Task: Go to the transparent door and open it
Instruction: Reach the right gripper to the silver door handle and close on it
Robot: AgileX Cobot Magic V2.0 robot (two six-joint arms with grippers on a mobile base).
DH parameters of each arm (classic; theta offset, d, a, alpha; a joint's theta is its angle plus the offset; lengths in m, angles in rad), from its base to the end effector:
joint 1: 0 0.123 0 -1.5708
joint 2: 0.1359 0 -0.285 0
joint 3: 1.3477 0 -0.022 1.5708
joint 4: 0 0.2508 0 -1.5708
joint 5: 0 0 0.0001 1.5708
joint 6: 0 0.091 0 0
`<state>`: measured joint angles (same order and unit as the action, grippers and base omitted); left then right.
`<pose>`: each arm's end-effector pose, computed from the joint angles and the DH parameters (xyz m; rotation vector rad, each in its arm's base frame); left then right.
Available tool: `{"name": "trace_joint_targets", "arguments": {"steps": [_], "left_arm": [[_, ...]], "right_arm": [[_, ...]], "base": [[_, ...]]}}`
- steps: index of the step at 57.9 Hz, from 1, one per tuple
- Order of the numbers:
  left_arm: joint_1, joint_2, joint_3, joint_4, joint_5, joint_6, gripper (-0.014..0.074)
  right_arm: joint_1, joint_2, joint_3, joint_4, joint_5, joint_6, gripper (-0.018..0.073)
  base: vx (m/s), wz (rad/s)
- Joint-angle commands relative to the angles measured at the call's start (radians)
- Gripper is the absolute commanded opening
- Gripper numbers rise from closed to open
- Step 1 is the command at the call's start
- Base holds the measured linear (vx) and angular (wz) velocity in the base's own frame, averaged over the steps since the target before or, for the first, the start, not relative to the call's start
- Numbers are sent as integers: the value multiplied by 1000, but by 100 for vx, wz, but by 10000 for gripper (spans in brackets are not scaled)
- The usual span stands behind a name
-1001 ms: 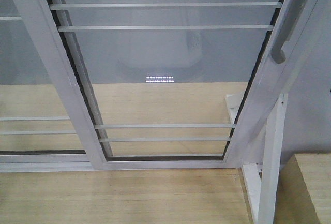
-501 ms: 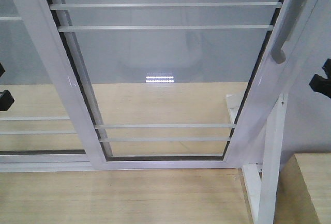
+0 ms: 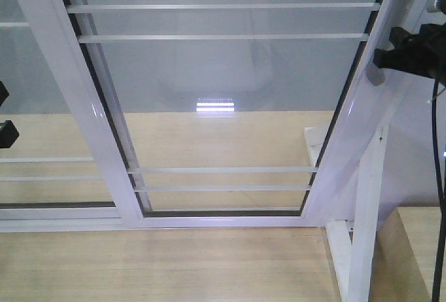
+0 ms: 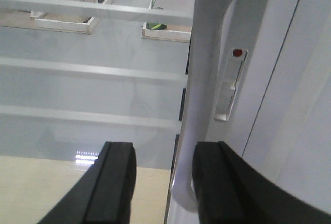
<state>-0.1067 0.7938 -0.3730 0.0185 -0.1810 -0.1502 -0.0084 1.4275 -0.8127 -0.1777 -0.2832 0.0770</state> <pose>0.1627 -0.0177 0.2761 -0.0194 1.7266 -0.1792 0.3138 0.0018 0.2783 -0.1125 1.8157 -0.0274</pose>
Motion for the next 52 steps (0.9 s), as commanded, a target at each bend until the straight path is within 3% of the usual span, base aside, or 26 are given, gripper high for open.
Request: {"name": "trace_joint_targets", "arguments": {"steps": [1,20,37,52], "left_arm": [[-5,-1,-35,-4,-89,-11,377],[-5,-1,-35,-4,-89,-11,377],[-5,-1,-35,-4,-89,-11,377],[-5,-1,-35,-4,-89,-11,377]], "right_arm": [[0,38,-106,3,-89,-13,362],[-23,246,-325,178,-90,-49,362],[-29,354,-423,178,-94,-77,361],[-28,373,-439,178,-90,-77,298]], "base": [[0,0],[0,0],[0,0],[0,0]]}}
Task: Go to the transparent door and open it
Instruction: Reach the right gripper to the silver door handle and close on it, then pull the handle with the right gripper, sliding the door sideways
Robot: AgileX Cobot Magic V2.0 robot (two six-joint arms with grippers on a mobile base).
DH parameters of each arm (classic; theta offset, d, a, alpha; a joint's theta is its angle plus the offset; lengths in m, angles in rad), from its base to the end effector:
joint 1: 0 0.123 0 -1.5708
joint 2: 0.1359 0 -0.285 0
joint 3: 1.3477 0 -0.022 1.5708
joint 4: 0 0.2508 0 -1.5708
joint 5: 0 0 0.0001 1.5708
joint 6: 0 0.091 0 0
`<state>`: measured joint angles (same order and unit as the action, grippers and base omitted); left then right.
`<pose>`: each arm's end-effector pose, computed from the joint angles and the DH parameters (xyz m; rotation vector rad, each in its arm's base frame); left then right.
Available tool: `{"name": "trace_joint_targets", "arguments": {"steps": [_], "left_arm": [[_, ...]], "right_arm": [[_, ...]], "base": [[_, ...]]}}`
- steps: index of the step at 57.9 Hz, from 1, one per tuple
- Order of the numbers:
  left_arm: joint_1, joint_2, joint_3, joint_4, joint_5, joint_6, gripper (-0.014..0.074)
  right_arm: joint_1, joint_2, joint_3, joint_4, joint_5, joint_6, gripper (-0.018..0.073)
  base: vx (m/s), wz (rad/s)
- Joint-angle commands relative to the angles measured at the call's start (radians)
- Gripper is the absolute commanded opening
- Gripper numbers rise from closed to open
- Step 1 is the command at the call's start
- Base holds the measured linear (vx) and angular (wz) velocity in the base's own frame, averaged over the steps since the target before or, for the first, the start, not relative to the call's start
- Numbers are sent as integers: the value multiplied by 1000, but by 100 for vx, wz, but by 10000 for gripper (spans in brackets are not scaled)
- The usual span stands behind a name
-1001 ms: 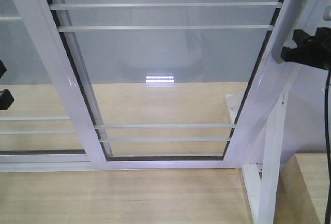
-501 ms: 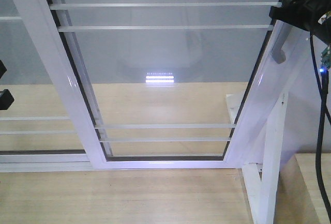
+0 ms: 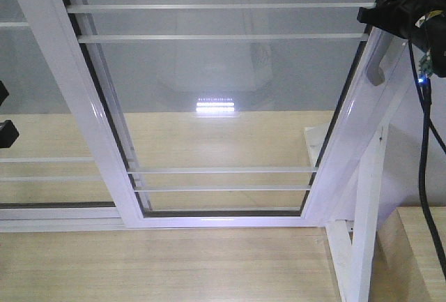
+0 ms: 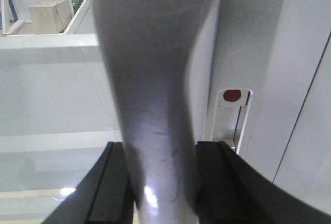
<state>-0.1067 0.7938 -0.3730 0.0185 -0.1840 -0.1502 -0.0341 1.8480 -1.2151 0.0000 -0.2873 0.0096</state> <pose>0.1627 -0.0177 0.2764 -0.0193 1.7236 -0.1795 0.4279 -0.0146 0.2493 0.0400 1.8288 -0.0173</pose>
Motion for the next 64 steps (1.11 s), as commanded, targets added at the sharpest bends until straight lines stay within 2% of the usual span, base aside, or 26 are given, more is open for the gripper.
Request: {"name": "trace_joint_targets", "arguments": {"steps": [1,10,64], "left_arm": [[-5,-1,-35,-4,-86,-11,377],[-5,-1,-35,-4,-86,-11,377],[-5,-1,-35,-4,-86,-11,377]], "right_arm": [[-2,-48,-36,0,-87,-10,295],[1,-48,-36,0,-93,-10,288],[159,-48,-36,0,-122,13,288]], "base": [[0,0],[0,0],[0,0]]}}
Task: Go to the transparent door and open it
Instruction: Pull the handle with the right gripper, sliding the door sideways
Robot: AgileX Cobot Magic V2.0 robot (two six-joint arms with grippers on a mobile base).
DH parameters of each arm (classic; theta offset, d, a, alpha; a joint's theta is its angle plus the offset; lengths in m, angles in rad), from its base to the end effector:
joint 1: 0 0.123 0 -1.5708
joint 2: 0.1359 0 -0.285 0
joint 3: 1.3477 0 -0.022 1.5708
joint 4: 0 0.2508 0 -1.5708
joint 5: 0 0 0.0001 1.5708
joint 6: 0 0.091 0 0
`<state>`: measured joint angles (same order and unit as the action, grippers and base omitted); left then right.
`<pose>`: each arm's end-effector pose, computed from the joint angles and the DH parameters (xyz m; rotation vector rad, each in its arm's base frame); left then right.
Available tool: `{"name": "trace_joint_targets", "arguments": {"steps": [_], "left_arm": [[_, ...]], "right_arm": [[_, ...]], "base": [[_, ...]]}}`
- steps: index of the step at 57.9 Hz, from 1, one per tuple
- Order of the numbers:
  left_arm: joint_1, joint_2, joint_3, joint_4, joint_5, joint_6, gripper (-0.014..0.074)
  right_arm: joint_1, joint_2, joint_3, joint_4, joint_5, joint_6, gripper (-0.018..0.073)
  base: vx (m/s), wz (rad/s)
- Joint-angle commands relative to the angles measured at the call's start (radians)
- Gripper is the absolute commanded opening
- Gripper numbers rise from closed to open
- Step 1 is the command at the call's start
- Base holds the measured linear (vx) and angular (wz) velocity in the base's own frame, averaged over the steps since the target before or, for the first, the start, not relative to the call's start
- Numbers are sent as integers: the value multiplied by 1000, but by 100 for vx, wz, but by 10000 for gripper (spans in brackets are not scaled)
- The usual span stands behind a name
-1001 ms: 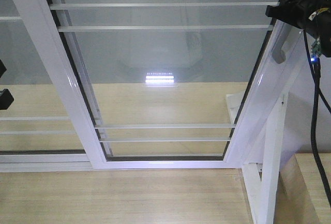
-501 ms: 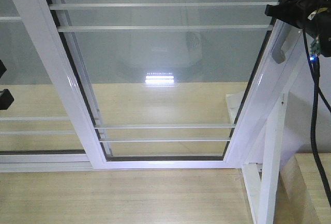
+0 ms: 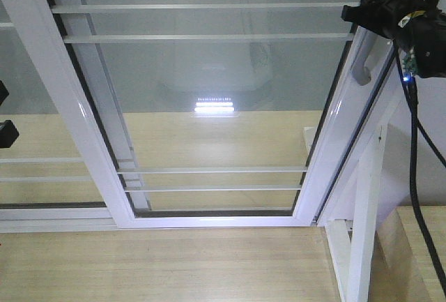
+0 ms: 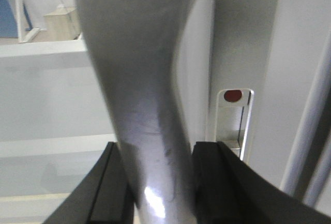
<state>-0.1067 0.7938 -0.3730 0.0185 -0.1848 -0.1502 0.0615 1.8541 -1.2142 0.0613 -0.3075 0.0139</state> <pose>0.1627 -0.0177 0.2765 -0.0193 1.7228 -0.1796 0.4285 0.0247 0.2481 0.0230 1.8170 0.0780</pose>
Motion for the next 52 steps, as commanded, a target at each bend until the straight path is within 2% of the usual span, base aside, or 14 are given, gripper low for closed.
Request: {"name": "trace_joint_targets", "arguments": {"steps": [1,38,52], "left_arm": [[-5,-1,-35,-4,-85,-11,377],[-5,-1,-35,-4,-85,-11,377],[-5,-2,-35,-4,-84,-11,377]], "right_arm": [[66,-54,-37,-61,-102,9,288],[233,-54,-36,-61,-102,12,288],[245,-56,-36,-61,-74,13,288]], "base": [[0,0],[0,0],[0,0]]}}
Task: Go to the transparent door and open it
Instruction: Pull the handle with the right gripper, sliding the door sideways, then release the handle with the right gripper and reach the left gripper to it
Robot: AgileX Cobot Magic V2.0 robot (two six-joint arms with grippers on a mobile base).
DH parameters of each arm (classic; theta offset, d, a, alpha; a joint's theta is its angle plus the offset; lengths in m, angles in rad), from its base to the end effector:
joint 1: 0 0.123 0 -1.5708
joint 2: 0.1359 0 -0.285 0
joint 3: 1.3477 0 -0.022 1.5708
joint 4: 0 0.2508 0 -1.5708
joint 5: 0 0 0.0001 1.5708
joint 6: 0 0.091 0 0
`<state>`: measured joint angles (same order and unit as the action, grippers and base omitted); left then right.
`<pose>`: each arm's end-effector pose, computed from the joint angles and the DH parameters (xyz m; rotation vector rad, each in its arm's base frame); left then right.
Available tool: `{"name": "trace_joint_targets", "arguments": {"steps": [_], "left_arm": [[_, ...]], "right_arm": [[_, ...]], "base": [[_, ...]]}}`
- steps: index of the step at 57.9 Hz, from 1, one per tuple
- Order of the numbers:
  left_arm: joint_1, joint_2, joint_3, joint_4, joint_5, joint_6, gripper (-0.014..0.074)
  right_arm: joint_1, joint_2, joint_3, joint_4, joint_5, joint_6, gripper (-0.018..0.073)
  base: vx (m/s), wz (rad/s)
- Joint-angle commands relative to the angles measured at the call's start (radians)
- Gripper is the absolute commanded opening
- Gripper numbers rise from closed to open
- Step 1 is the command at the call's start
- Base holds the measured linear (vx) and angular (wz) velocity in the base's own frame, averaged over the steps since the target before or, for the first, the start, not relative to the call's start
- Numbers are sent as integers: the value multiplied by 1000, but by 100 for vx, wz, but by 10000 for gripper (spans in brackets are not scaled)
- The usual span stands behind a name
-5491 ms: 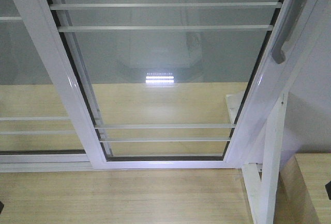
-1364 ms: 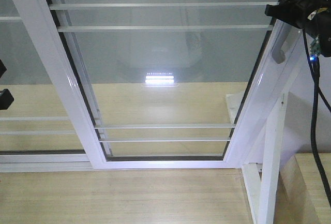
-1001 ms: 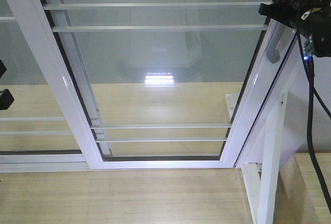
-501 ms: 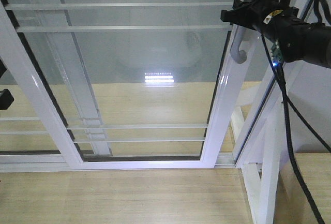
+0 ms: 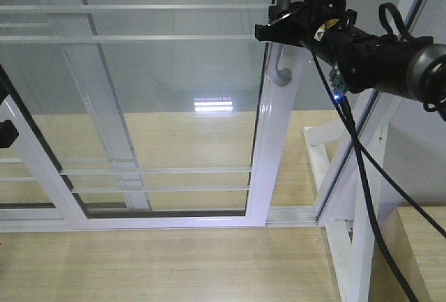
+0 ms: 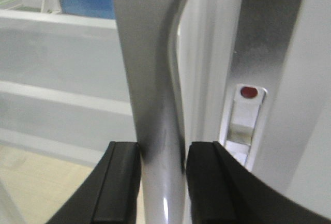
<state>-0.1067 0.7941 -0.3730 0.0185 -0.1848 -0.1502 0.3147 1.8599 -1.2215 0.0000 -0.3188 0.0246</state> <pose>0.1628 -0.0177 0.2764 -0.0193 1.7231 -0.1796 0.4100 0.1335 0.2490 -0.2616 1.7907 0.2417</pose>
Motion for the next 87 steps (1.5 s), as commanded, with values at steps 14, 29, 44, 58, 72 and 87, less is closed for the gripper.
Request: {"name": "trace_joint_targets", "arguments": {"steps": [14,29,44,58,72,87], "left_arm": [[-5,-2,-35,-4,-84,-11,377],[-5,-2,-35,2,-84,-10,377],[-35,9,-36,166,-139,-19,377],[-143,152,-65,211,-295,-97,377],[-275,447,-276,254,-352,-109,377],[-336,743,-593,273,-347,-235,380]], "right_arm": [[-2,-82,-29,0,20,6,288],[-14,-238,29,0,144,8,288],[-44,-529,283,0,230,-6,288],[-44,-764,470,0,378,-4,288],[-43,-893,521,0,421,1,288],[-43,-907,521,27,412,9,288]], "base": [[0,0],[0,0],[0,0],[0,0],[0,0],[0,0]]}}
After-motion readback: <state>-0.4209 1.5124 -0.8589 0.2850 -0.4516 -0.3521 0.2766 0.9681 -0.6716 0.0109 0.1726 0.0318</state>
